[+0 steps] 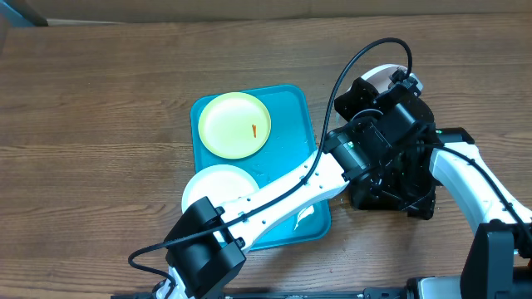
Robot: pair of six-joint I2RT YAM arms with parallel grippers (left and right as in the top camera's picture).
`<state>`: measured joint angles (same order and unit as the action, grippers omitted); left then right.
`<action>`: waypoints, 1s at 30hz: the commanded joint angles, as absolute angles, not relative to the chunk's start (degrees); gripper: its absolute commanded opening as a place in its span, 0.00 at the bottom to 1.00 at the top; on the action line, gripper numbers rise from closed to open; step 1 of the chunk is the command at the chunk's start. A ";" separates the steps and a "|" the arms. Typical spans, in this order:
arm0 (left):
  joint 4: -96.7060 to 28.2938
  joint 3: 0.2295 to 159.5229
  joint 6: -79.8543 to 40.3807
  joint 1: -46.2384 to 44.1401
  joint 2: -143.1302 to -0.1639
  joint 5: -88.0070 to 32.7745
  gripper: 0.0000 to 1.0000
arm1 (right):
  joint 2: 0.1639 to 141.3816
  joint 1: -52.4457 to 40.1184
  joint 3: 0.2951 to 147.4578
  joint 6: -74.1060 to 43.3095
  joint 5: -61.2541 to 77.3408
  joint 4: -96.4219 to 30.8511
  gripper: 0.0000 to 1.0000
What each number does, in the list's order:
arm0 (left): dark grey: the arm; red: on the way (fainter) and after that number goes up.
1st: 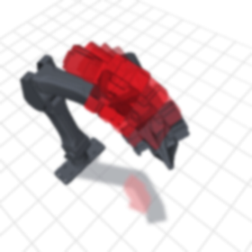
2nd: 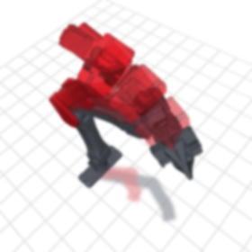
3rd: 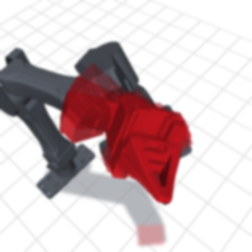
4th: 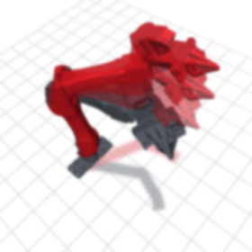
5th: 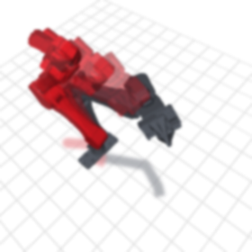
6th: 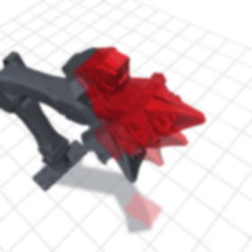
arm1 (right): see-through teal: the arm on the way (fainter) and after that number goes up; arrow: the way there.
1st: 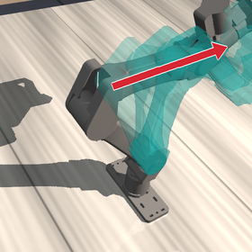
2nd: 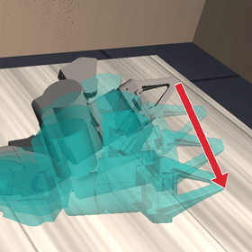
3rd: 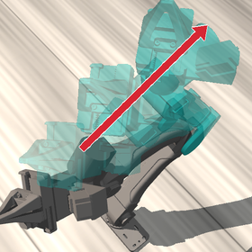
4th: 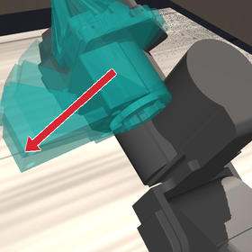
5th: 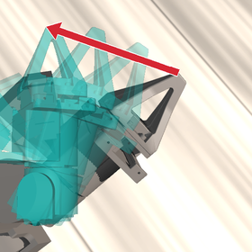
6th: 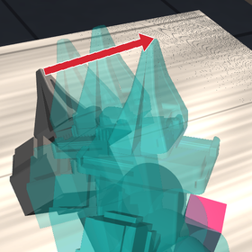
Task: Clean dirty plates on tray and stack at the side
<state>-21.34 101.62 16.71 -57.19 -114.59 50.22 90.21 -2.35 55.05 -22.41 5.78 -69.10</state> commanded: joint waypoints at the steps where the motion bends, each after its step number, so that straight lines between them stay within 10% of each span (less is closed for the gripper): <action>1: -20.67 102.98 17.19 -57.41 -114.65 52.27 0.04 | 90.04 -2.13 55.13 -22.00 6.11 -69.19 0.88; 21: -35.48 103.02 -7.11 -52.16 -107.42 40.77 0.04 | 90.04 -2.13 55.13 -20.95 6.15 -69.76 0.87; 30: -63.88 103.02 -27.68 -33.85 -96.79 22.09 0.04 | 90.04 -2.13 55.13 -20.95 6.15 -69.43 0.87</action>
<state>-60.27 101.89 -17.87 -40.82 -101.14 32.12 90.21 -2.28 55.05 -21.12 5.78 -69.65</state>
